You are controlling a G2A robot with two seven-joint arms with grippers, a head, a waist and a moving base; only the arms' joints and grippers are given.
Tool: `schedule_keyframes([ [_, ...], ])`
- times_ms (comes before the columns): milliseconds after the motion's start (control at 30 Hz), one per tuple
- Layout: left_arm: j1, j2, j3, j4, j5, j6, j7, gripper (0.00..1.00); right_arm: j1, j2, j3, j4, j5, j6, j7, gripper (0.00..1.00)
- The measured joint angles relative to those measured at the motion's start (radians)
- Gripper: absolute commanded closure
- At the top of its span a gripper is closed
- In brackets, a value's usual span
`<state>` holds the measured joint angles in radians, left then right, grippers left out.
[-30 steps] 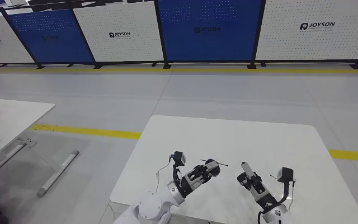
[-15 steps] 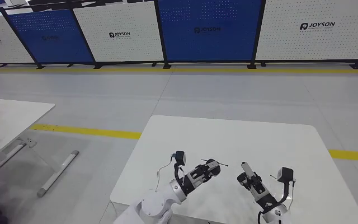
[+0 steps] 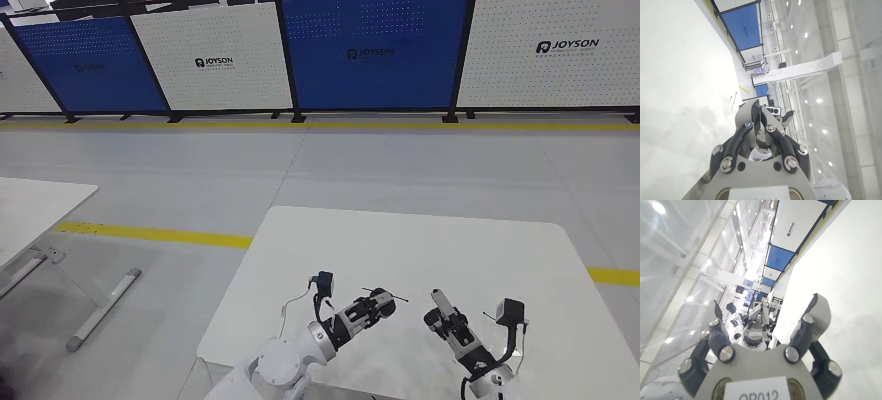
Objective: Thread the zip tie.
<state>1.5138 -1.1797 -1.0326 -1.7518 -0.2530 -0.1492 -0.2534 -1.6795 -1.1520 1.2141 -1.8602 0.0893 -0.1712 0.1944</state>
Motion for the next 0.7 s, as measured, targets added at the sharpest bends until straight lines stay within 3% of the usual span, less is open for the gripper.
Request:
schedule_keyframes([
  [100,0.002,-0.001,0.007,-0.005,0.005,0.005,0.002,1.0,0.0,0.0,0.0,0.0,0.0,0.0,0.0,0.0],
  [500,-0.034,-0.012,0.045,0.048,-0.014,-0.004,0.005,1.0,0.0,0.0,0.0,0.0,0.0,0.0,0.0,0.0],
  [700,-0.037,-0.012,0.024,0.053,0.003,0.009,0.069,1.0,0.0,0.0,0.0,0.0,0.0,0.0,0.0,0.0],
])
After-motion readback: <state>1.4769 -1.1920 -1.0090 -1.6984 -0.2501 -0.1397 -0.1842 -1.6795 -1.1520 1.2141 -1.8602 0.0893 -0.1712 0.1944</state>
